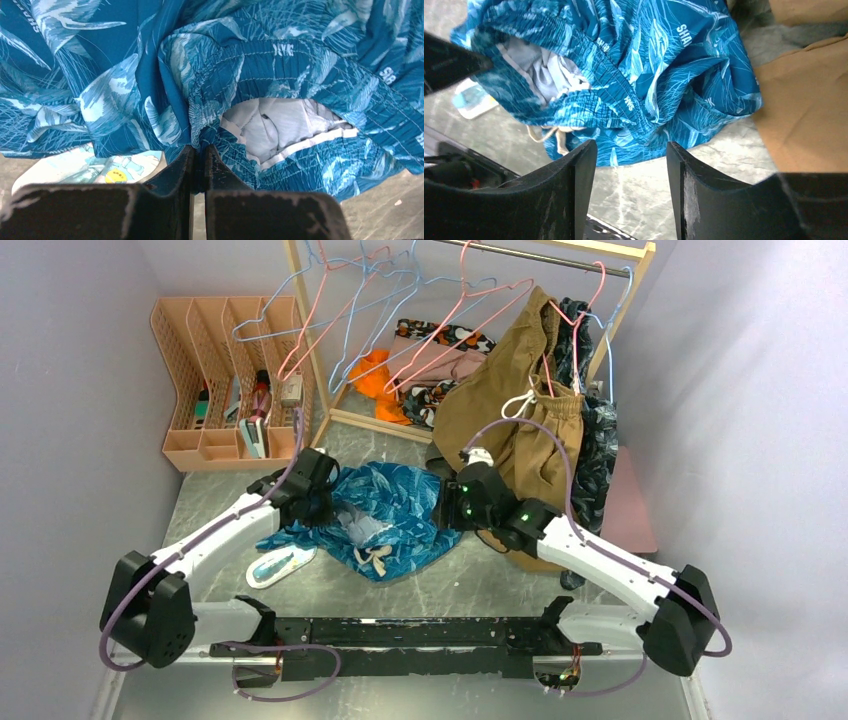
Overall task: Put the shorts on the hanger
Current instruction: Adjust the shorts at the center of the board.
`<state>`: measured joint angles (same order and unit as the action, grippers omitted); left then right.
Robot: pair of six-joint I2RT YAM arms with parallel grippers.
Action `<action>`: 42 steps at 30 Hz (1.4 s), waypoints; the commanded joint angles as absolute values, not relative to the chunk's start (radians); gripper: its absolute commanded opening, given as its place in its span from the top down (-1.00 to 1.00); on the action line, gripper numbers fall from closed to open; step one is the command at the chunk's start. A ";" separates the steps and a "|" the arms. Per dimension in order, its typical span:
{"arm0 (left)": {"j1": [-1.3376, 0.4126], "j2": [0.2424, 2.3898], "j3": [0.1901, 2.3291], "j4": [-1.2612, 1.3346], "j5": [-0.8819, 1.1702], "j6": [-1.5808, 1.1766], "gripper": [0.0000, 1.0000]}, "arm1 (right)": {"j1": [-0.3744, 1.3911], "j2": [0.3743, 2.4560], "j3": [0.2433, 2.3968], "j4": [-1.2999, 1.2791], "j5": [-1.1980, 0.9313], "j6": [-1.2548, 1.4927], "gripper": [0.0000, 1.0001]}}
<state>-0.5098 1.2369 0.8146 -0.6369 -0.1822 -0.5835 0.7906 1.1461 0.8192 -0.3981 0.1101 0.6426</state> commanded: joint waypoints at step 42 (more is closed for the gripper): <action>-0.426 1.262 0.873 -0.546 -0.097 -0.472 0.86 | 1.139 1.646 1.048 -0.432 0.743 0.344 0.94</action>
<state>-0.4370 1.2877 0.8394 -0.5850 -0.1337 -0.4873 1.1465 1.6711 1.0203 -0.4637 0.7296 0.3408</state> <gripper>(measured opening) 0.099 0.099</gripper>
